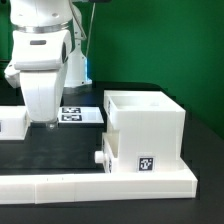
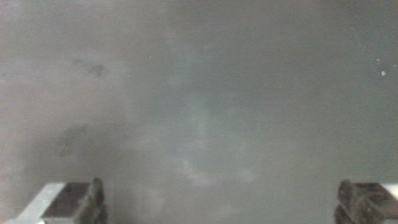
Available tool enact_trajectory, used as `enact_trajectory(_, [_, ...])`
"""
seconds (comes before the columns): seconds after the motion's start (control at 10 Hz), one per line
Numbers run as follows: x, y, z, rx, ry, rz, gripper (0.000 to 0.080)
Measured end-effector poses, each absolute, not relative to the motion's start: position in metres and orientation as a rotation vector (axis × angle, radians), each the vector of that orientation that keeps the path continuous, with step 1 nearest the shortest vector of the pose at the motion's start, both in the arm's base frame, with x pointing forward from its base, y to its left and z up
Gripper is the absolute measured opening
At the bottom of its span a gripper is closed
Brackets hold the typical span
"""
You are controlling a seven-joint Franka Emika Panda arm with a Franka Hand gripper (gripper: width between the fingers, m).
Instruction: Assemble drawer
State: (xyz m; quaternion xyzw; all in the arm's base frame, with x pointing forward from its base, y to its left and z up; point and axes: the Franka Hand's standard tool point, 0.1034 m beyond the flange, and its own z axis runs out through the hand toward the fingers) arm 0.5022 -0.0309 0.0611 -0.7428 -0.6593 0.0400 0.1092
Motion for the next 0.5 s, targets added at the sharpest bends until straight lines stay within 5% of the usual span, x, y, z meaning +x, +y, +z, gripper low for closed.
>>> enact_trajectory(0.5, [0.469,-0.058,0.069,-2.691,-1.354,0.087,0.0649])
